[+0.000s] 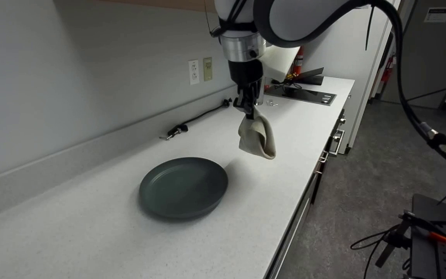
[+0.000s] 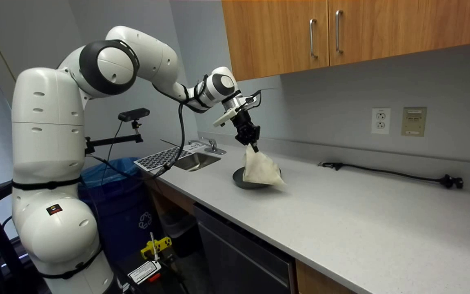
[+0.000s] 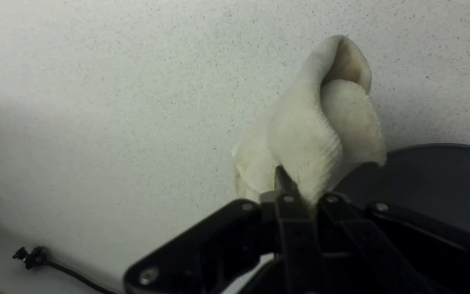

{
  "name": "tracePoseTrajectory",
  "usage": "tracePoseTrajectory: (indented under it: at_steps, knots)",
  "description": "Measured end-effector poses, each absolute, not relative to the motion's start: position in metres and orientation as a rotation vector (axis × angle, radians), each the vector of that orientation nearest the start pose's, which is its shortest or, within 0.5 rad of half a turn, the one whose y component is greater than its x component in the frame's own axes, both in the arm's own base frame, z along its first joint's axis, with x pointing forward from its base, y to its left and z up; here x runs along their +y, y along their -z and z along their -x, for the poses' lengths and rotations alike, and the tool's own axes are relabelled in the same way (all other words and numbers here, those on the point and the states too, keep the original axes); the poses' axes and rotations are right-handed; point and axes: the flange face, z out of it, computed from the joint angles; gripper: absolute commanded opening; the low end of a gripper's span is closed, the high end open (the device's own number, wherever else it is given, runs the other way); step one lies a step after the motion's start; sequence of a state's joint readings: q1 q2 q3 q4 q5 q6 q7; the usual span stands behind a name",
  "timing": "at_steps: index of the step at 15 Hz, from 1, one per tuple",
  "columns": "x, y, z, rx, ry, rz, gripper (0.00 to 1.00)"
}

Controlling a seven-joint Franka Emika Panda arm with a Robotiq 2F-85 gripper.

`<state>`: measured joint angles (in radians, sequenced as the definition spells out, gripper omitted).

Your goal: Unfold the towel

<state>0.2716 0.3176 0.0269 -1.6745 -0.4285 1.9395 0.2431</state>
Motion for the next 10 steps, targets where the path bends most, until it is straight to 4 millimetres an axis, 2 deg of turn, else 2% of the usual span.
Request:
tracePoseTrajectory:
  at_steps: [1,10]
  knots:
    - [0.1635,-0.4223,-0.6259,-0.401,0.112,3.500,0.32]
    - [0.1639,-0.4287,-0.6250,-0.420,0.145,3.514,0.98]
